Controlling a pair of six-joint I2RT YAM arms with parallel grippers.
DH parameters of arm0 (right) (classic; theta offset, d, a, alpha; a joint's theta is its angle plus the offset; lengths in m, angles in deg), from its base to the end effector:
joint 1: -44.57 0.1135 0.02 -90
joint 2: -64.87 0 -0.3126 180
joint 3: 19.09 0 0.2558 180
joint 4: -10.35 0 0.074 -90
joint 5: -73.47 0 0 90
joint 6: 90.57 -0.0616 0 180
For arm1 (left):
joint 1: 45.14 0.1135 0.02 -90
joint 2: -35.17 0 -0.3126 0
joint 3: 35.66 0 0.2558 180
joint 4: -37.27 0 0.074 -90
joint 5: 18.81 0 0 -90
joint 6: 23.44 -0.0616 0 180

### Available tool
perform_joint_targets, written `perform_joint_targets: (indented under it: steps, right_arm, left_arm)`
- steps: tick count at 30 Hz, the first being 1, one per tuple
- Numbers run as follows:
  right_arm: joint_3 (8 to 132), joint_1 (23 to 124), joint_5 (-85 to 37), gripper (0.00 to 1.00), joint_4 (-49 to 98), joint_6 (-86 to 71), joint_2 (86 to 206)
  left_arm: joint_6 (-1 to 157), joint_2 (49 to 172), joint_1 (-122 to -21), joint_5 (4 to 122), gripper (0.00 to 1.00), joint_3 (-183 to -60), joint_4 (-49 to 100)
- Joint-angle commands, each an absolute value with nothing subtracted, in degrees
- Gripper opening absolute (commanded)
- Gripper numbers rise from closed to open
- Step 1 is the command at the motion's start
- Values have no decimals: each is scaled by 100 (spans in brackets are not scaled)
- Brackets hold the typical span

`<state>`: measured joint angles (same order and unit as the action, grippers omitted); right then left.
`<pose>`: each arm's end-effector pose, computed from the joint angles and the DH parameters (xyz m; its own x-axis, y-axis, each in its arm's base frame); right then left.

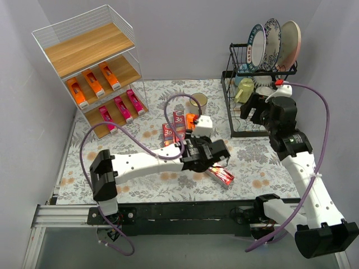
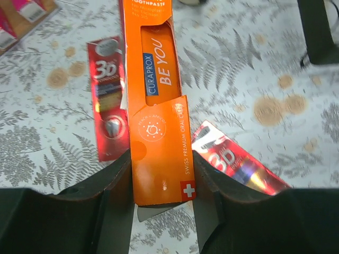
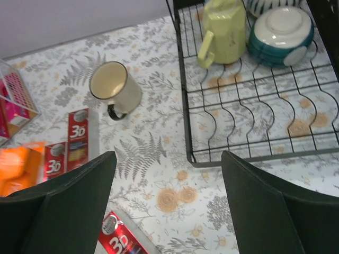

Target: Place and organize the toothpastes onto the shelf

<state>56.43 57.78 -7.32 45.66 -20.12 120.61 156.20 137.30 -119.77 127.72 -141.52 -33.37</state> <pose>0.2112 0.0394 0.4223 -0.2709 0.2757 -0.9223 0.0161 0.9593 0.2820 0.1511 -0.3560 0.3364 -0.4466 -0.4560 -0.7698 -0.2410 0.8899 -0.3873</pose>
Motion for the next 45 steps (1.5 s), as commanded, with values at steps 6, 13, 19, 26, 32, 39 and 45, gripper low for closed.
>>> perform_joint_targets:
  steps: [6, 13, 19, 26, 32, 39, 45]
  right_arm:
    - [4924, 5758, 148, 89, 4685, -1429, 11480]
    - [4519, 5767, 245, 88, 4580, -1244, 10969]
    - [4484, 5767, 474, 88, 4642, -1095, 10758]
    - [4238, 5758, 561, 87, 4519, -1016, 10468]
    - [4089, 5767, 641, 86, 4414, -954, 10258]
    - [3816, 5793, 632, 86, 4159, -875, 9994]
    - [3501, 5837, 571, 86, 3930, -804, 9730]
  left_arm:
    - [15401, 12386, -10580, 13025, 20, -14415, -3790]
    - [14672, 12078, -9500, 12893, 20, -14748, -3457]
    - [14085, 12210, -8717, 12674, 20, -15215, -3081]
    - [13346, 12499, -7995, 12252, 20, -15592, -2341]
    - [13098, 12859, -7486, 11910, 20, -15935, -2086]
    - [12975, 13149, -6905, 11461, 21, -15944, -1769]
    - [12773, 13369, -6633, 11258, 21, -15927, -1286]
